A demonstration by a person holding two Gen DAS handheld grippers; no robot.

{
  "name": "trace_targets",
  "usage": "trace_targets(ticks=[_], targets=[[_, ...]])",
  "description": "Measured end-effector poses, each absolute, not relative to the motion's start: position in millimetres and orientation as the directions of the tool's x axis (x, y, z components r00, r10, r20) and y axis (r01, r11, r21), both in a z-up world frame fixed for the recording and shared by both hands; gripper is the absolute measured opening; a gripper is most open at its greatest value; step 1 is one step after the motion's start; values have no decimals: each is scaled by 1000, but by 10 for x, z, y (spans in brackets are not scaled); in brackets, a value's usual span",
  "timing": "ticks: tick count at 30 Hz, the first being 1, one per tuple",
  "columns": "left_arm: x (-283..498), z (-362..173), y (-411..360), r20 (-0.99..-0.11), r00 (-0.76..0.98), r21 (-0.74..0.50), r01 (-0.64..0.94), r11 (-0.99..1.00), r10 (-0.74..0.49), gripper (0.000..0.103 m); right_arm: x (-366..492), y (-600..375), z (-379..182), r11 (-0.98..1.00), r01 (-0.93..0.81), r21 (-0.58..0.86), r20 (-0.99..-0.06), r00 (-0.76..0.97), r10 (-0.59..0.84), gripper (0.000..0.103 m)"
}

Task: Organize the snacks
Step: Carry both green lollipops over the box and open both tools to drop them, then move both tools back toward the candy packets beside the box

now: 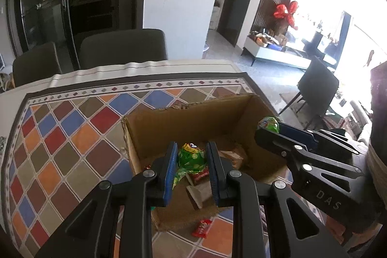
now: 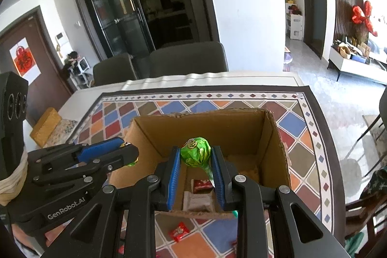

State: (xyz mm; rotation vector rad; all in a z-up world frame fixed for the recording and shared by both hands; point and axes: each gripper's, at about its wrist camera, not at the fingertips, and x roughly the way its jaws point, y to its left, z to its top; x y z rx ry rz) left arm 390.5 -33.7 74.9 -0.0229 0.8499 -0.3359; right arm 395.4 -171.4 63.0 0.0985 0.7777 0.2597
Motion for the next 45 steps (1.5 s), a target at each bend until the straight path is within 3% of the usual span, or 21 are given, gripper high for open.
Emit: trace_targets(ticks=[2, 6, 27, 33, 36, 45], targets=[[3914, 751, -336, -731, 619, -143, 272, 952, -287, 28, 3997, -1712, 615, 967, -187, 175, -683, 685, 256, 27], [3836, 787, -319, -721, 644, -110, 259, 960, -257, 42, 4006, -1730, 600, 970, -172, 169, -687, 686, 241, 38], [2773, 1018, -145, -647, 719, -72, 271, 960, -252, 49, 3044, -1650, 802, 958, -234, 165, -604, 744, 286, 39], [2524, 962, -77, -635, 732, -71, 261, 963, -245, 54, 2809, -1604, 778, 958, -242, 151, -595, 752, 284, 44], [2431, 910, -46, -640, 730, -68, 257, 964, -239, 55, 2703, -1577, 738, 958, -249, 145, -595, 752, 285, 51], [2084, 766, 29, -636, 745, -46, 225, 973, -202, 59, 2466, -1506, 532, 958, -246, 150, -623, 729, 285, 57]])
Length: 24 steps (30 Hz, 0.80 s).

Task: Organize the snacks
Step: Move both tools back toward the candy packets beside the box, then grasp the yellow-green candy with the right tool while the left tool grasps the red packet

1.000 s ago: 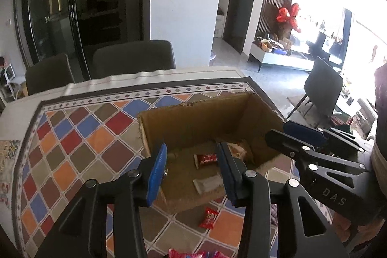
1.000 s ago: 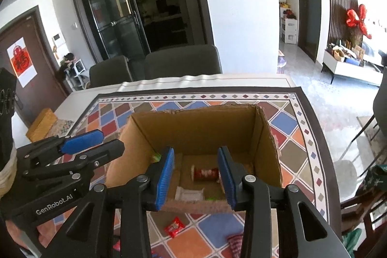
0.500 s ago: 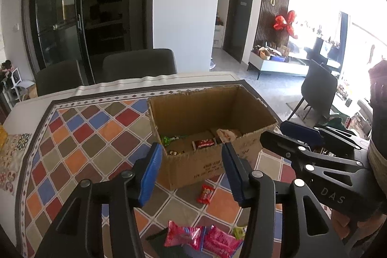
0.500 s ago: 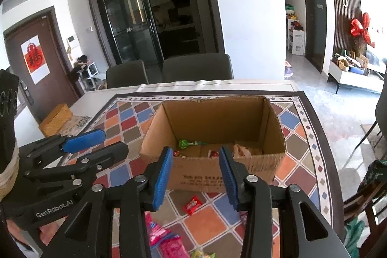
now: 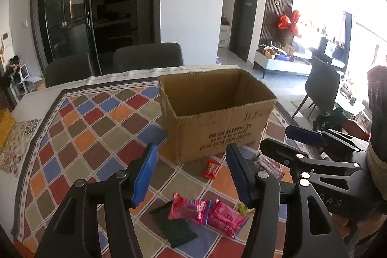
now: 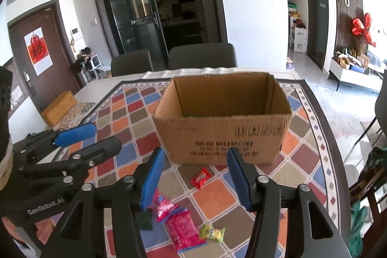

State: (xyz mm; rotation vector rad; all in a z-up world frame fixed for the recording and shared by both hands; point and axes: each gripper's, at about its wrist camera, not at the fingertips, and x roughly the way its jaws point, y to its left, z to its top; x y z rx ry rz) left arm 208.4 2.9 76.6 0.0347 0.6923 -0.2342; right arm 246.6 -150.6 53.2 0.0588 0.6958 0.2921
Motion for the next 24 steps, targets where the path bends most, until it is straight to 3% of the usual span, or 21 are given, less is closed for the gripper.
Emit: trace_targets(ticks=[12, 16, 24], targets=[[1814, 439, 109, -655, 723, -77, 224, 972, -218, 63, 2194, -1567, 235, 969, -175, 172, -649, 720, 245, 57], [1662, 342, 103, -638, 742, -55, 223, 973, -206, 65, 2094, -1552, 117, 972, -167, 163, -658, 716, 233, 62], [1482, 135, 90, -615, 772, -7, 198, 980, -161, 67, 1951, -1558, -138, 972, -160, 173, -690, 685, 236, 62]])
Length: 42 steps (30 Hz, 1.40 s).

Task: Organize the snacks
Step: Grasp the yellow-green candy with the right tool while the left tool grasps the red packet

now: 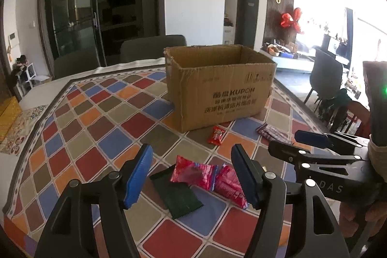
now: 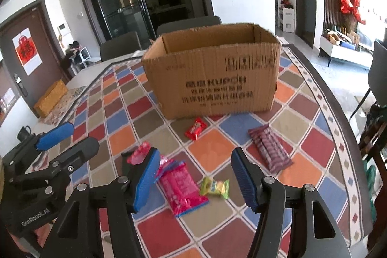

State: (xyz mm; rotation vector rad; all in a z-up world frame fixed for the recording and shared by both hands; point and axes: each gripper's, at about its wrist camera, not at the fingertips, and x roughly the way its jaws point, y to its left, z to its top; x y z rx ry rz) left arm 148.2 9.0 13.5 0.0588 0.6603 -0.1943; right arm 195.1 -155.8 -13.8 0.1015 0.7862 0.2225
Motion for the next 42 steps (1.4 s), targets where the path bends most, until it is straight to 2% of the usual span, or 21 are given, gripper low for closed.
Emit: trace_targets(ticks=[10, 23, 42], targets=[[1462, -135, 168, -622, 763, -42, 193, 980, -177, 73, 1873, -1516, -423, 975, -141, 172, -723, 654, 223, 62], [1776, -578, 226, -701, 688, -85, 179, 980, -186, 73, 2074, -1506, -815, 983, -84, 164, -788, 588, 181, 62], [2136, -907, 200, -754, 622, -124, 182, 975, -212, 74, 2259, -1546, -1085, 990, -36, 137, -837, 530, 135, 62]])
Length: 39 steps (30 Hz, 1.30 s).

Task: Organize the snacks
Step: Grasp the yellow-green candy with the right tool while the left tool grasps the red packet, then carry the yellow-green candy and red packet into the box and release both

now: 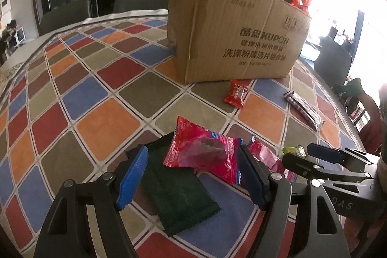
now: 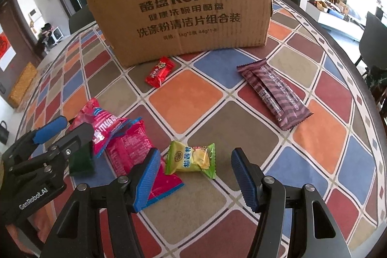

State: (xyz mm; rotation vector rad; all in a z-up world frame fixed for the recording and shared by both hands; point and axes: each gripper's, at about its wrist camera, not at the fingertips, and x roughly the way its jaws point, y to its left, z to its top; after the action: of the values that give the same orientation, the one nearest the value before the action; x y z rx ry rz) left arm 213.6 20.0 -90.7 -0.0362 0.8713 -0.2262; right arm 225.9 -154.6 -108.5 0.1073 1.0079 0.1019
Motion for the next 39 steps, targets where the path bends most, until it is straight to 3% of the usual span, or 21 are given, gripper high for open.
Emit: trace_targets(ticks=[5, 11, 14, 16, 22, 25, 39], targets=[[2200, -935, 168, -757, 613, -137, 188, 973, -225, 74, 2274, -1538, -1099, 990, -36, 135, -837, 531, 133, 61], [2245, -963, 110, -760, 600, -157, 199, 967, -247, 73, 2285, -1545, -1105, 991, -42, 127, -835, 534, 129, 54], [2247, -978, 99, -763, 598, -159, 197, 967, -247, 68, 2282, -1543, -1105, 992, -47, 120, -835, 536, 126, 48], [2240, -982, 86, -764, 600, -147, 198, 969, -238, 60, 2283, -1535, -1107, 993, -52, 102, -836, 537, 114, 42], [2241, -982, 60, -764, 597, -153, 203, 967, -246, 50, 2269, -1526, -1116, 995, -67, 78, -832, 546, 102, 35], [2235, -984, 48, -766, 591, -157, 209, 965, -253, 44, 2276, -1550, -1112, 994, -66, 91, -832, 544, 112, 34], [2128, -816, 37, -741, 622, -154, 209, 966, -253, 41, 2246, -1578, -1002, 986, -80, 146, -815, 556, 165, 32]])
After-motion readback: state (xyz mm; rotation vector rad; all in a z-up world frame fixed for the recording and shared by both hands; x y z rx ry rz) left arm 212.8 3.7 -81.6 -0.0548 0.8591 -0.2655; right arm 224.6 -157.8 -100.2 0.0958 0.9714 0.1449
